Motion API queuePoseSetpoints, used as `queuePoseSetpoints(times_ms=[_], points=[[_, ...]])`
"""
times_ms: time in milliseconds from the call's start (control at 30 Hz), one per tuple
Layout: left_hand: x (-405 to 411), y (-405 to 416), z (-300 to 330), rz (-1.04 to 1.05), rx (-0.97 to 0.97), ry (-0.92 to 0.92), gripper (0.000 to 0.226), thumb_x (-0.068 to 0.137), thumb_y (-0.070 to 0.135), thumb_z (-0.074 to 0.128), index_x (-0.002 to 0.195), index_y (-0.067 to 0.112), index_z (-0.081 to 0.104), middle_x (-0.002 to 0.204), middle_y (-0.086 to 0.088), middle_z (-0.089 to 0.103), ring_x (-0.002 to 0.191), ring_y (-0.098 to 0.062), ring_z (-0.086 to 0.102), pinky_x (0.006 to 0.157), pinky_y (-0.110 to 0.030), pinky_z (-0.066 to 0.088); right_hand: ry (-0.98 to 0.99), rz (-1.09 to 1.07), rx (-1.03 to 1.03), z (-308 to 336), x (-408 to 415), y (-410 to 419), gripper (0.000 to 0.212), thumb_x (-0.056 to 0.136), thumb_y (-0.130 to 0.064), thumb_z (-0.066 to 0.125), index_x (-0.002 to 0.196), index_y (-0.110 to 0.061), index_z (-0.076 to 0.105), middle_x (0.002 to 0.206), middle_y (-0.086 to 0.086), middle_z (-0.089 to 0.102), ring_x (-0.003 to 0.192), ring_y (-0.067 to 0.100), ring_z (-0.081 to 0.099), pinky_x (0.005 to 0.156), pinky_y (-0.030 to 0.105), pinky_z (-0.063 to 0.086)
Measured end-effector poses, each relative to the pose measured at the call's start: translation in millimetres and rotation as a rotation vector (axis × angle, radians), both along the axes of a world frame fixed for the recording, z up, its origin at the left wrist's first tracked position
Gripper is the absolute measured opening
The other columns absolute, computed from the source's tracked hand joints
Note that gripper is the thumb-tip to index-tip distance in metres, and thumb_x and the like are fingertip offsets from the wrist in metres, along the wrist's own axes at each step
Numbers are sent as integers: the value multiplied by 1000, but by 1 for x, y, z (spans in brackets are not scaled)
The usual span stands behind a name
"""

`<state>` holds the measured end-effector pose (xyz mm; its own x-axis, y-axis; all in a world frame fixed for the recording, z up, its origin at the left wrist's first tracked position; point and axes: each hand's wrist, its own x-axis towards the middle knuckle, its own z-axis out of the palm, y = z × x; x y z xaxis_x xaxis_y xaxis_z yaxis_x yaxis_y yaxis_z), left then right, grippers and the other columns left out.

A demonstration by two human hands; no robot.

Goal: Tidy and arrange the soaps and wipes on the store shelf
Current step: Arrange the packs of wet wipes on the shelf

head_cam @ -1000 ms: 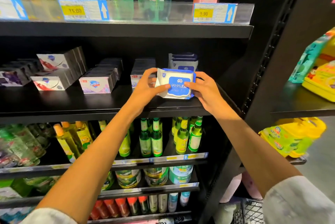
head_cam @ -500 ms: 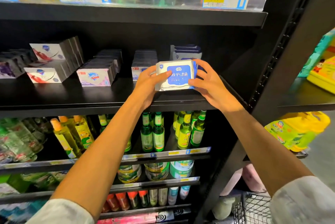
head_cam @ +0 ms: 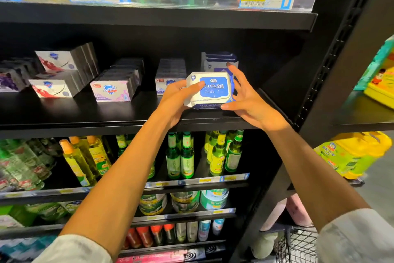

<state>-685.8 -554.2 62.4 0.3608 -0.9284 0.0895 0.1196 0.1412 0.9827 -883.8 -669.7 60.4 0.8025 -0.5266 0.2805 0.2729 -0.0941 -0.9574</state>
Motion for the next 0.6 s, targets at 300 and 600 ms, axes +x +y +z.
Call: queuePoseSetpoints(times_ms=[300, 600], points=[[-4, -2, 0, -11, -35, -70, 91, 76, 49, 88, 148, 17, 44, 134, -8, 68, 117, -22, 71, 101, -52, 57, -22, -116, 58, -2, 0, -1, 69, 89, 1, 73, 150, -15, 45, 146, 12, 55, 139, 25, 54, 93, 44, 61], [-2, 3, -6, -67, -203, -234, 85, 74, 24, 92, 146, 35, 48, 145, 0, 55, 133, -21, 58, 100, -48, 58, -61, -152, 164, 0, 1, -1, 58, 95, 0, 66, 149, -11, 48, 145, 17, 56, 136, 30, 57, 96, 44, 60]])
